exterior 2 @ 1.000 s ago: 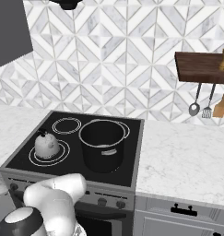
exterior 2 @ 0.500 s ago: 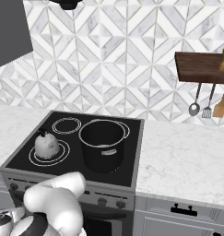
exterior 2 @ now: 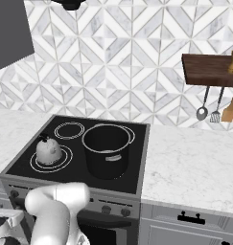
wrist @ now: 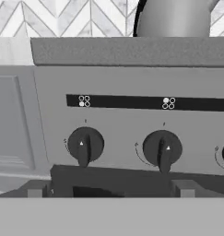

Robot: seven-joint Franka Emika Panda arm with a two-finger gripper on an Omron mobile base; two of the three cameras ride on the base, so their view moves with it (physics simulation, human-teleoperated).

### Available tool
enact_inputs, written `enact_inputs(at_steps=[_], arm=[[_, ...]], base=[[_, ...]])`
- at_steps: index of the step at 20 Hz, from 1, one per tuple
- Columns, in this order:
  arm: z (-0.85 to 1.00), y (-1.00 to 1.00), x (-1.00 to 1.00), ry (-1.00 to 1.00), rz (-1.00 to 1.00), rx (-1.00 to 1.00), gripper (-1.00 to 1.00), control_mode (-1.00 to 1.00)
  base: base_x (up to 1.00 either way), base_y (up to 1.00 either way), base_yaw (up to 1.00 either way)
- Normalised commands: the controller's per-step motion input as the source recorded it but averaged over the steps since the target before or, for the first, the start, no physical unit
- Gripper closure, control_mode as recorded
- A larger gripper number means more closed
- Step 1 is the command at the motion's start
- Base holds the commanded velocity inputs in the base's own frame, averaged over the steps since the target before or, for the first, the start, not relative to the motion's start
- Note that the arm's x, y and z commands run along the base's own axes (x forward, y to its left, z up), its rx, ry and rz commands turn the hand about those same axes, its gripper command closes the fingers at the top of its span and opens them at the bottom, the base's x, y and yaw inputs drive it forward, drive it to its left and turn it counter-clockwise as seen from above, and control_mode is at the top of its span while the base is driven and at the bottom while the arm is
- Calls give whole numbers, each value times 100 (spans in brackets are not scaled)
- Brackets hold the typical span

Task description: Pick the kettle from the counter and place it on a stove burner. Then turn the burner on.

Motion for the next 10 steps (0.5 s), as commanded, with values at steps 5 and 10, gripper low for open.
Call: enact_inputs(at_steps=[5,10], arm=[[0,13,56,0,-6,0,-100,-100],[0,7,43,0,0,1,-100,-100]], base=[[0,0,0],[0,0,0]])
